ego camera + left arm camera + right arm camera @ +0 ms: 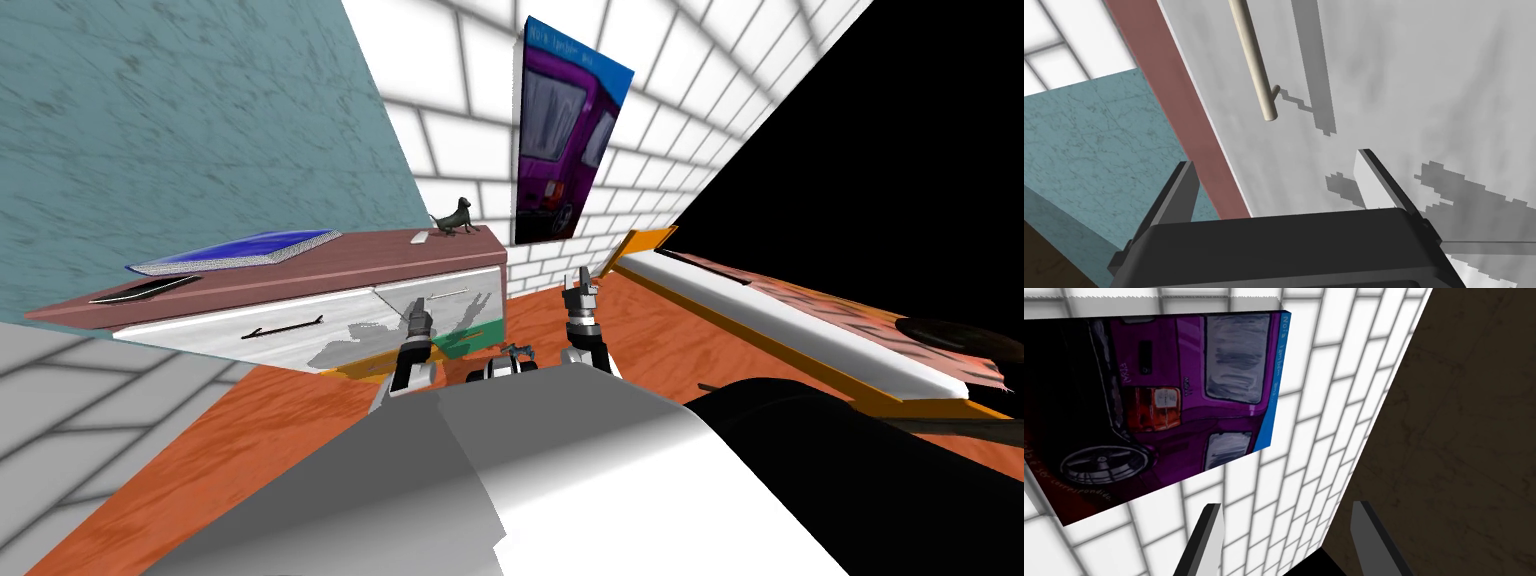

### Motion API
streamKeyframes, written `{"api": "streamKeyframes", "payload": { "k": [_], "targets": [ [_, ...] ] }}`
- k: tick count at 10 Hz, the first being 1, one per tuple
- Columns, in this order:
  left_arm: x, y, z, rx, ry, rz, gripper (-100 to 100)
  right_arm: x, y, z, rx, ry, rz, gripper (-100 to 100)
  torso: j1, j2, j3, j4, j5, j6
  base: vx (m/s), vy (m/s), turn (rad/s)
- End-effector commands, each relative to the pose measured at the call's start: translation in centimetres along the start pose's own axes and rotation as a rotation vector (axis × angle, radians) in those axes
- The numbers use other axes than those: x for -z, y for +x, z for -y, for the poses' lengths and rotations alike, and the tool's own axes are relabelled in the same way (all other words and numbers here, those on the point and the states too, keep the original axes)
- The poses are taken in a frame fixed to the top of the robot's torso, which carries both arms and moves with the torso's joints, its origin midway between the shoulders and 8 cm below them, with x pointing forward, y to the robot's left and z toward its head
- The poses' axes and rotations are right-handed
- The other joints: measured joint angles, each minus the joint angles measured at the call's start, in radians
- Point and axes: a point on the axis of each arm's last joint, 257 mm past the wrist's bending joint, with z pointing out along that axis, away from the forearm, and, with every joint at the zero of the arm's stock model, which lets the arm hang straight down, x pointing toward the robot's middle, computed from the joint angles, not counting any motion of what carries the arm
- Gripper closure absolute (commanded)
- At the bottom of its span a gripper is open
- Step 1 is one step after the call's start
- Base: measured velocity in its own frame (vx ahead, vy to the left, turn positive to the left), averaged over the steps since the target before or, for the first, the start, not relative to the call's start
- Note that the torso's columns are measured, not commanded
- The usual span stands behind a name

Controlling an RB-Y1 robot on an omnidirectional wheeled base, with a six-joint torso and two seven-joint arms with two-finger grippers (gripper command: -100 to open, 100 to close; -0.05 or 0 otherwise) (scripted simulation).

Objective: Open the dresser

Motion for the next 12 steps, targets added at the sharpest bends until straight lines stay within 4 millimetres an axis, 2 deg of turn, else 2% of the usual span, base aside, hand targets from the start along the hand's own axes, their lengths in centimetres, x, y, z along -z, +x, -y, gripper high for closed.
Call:
{"api": "streamKeyframes", "payload": {
  "k": [1, 4, 7, 10, 11, 12],
  "targets": [
    [0.2, 1.1, -1.0, 0.061, -0.031, 0.033, -100, 0.0, 0.0, 0.0, 0.000, 0.000, 0.000, 0, 0.000, 0.000, 0.000, 0.000, 0.000, 0.000, 0.033, -0.026, 0.006],
    [0.3, 1.8, -1.2, 0.090, -0.040, 0.047, -100, 0.0, 0.0, 0.0, 0.000, 0.000, 0.000, 0, -0.004, -0.005, -0.003, -0.002, -0.001, 0.000, 0.023, -0.021, 0.001],
    [-2.0, -1.2, -2.1, 0.082, -0.047, 0.073, -100, 0.0, 0.0, 0.0, 0.000, 0.000, 0.000, 0, -0.005, -0.003, -0.002, -0.001, -0.001, 0.000, -0.036, -0.042, -0.093],
    [-3.4, -3.2, -2.4, 0.078, -0.049, 0.093, -100, 0.0, 0.0, 0.0, 0.000, 0.000, 0.000, 0, -0.004, -0.005, -0.003, -0.002, -0.001, 0.000, -0.043, -0.046, -0.073],
    [-4.4, -4.5, -2.5, 0.078, -0.050, 0.109, -100, 0.0, 0.0, 0.0, 0.000, 0.000, 0.000, 0, -0.003, -0.006, -0.004, -0.002, -0.001, 0.000, -0.039, -0.050, -0.108],
    [-4.0, -3.7, -2.3, 0.077, -0.048, 0.100, -100, 0.0, 0.0, 0.0, 0.000, 0.000, 0.000, 0, -0.004, -0.006, -0.004, -0.002, -0.001, 0.000, -0.017, -0.023, -0.023]
  ]
}}
